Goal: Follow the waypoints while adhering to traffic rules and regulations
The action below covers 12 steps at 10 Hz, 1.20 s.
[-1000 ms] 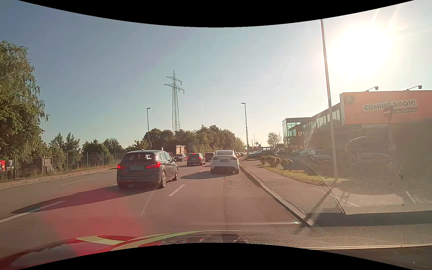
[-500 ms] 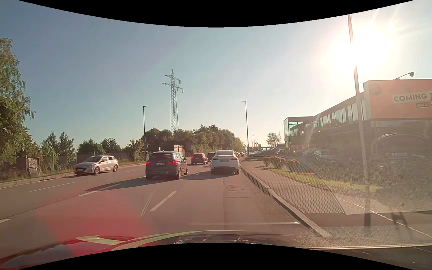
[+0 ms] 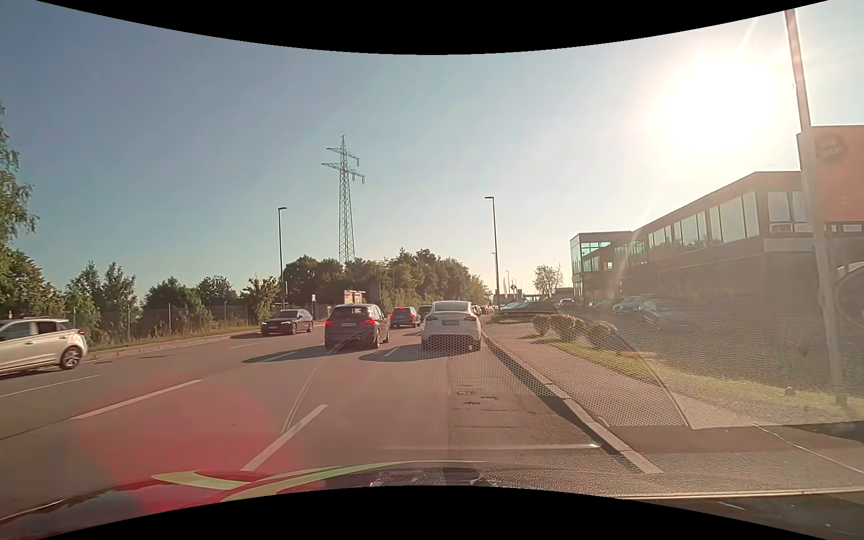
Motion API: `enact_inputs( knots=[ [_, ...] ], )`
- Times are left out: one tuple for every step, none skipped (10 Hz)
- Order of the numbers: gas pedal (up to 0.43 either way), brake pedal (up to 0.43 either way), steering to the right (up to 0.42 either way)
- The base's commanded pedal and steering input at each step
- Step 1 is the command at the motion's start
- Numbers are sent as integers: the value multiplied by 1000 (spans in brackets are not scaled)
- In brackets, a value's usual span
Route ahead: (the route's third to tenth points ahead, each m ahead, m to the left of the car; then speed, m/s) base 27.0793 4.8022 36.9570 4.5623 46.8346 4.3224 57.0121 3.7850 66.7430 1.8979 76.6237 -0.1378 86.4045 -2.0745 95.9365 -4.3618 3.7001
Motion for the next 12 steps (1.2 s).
enact_inputs(
  knots=[
    [0,0,0],
    [0,0,0],
    [0,0,0],
    [0,0,2],
    [0,0,3],
    [0,0,3],
    [0,0,3],
    [0,0,3],
    [0,0,3],
    [0,0,3],
    [0,0,3],
    [0,0,3]
  ],
)
